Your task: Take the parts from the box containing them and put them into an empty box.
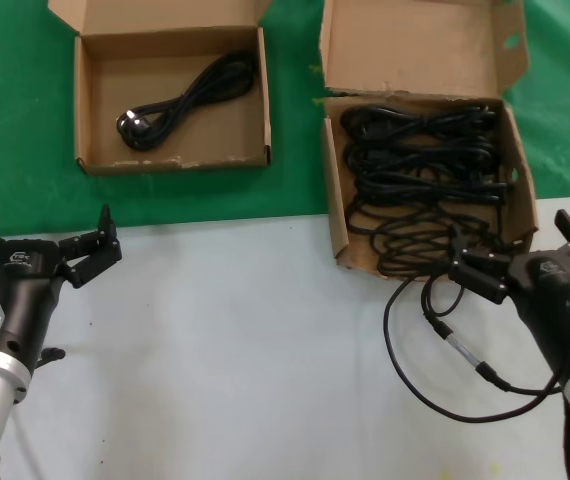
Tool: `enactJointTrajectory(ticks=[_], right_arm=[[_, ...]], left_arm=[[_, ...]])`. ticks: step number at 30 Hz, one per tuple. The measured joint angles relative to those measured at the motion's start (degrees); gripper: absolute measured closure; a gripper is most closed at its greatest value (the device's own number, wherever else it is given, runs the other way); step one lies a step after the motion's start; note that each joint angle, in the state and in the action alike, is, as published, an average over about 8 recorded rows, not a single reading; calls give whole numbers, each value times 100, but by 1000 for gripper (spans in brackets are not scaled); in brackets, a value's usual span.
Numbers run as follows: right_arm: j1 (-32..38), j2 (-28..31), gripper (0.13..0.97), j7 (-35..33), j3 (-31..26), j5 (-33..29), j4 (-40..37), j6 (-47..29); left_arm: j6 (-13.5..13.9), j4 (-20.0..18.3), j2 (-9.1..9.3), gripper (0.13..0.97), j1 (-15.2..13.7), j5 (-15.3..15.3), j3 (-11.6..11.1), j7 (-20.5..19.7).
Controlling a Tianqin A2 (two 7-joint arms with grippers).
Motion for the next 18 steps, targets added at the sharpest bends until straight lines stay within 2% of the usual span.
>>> enactJointTrajectory(ticks=[18], right_arm=[[0, 0, 129, 0, 0, 0, 0, 0]], left_arm=[[0, 0, 0, 132, 0, 0, 0, 0]])
